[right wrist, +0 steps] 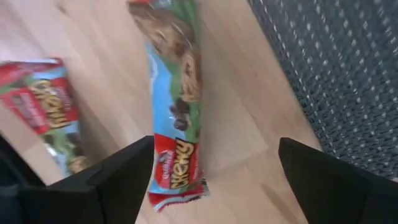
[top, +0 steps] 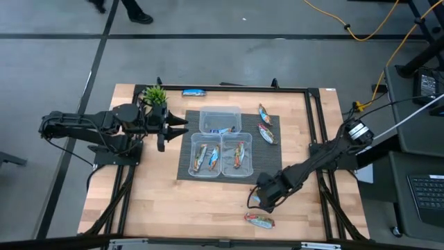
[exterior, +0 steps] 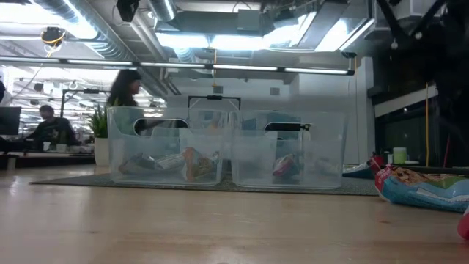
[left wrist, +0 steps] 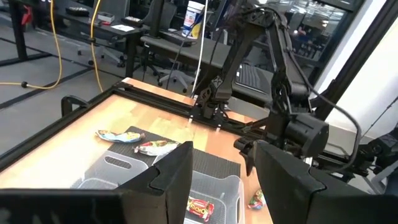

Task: Pick and place Granola Bars by type
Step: Put the red granola bar into the bottom right transparent bin

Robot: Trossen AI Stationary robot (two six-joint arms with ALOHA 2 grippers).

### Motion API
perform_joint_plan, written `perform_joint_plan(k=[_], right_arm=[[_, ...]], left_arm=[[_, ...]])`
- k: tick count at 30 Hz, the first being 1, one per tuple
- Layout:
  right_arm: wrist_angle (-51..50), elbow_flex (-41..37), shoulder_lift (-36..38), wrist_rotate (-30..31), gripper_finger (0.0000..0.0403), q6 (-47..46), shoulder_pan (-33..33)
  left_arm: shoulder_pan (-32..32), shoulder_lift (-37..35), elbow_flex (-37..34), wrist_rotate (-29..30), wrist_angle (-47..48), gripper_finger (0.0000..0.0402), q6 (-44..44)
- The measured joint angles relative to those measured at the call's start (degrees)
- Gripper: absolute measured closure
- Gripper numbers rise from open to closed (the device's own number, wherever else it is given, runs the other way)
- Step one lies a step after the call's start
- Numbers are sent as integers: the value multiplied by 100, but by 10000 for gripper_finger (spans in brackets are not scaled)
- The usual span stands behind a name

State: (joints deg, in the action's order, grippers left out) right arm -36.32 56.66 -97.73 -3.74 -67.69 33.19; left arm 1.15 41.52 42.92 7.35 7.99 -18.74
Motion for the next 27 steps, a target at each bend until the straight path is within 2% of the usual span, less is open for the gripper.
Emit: perform_joint_plan(k=[12,19,27], right_arm=[[91,0,-290,-167,59,-235,-24],[645,-3,-293,-187,59,14,-46],[736,0,-313,235,67,390,-68]], left_arm=[[0,0,1,19,0,238,24],[0,0,2,44,1,238,87],[-1,0,2,46,126,238,86]])
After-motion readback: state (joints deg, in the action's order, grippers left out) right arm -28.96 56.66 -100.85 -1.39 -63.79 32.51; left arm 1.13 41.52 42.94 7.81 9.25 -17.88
